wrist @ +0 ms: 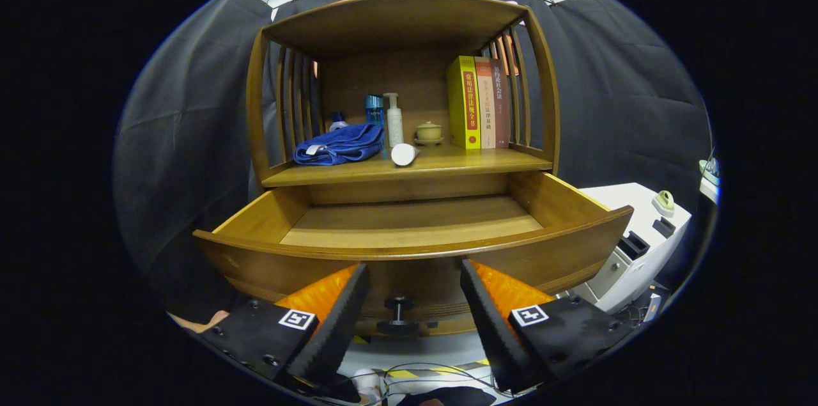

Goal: Pull open the drawer, take out the items inside it, and place them on the countertop above the cabinet.

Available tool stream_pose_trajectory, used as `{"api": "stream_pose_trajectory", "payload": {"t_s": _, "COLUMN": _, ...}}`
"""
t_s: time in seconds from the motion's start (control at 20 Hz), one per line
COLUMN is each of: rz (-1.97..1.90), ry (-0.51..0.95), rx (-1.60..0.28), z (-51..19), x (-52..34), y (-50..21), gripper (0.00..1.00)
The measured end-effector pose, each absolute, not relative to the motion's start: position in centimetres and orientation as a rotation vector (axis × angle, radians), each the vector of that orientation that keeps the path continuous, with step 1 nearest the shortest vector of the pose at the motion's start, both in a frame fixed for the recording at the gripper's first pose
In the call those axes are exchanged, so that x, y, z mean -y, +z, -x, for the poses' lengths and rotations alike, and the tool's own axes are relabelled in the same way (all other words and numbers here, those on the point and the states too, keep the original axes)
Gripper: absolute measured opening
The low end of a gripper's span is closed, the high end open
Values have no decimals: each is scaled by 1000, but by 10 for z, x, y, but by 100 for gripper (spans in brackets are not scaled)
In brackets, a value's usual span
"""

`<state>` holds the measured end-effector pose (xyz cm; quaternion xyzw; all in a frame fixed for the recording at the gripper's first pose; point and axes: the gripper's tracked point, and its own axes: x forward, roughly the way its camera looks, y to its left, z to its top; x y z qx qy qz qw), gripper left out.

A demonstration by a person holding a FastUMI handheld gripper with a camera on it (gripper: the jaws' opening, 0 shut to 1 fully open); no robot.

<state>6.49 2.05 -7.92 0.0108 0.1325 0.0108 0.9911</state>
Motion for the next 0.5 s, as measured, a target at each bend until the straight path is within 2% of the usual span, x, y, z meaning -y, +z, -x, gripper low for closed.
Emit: {"api": "stream_pose_trajectory", "payload": {"t_s": 0.5, "rz": -22, "ry": 15, "rx": -235, "z": -129, "x": -24, "y": -67, "gripper": 97}}
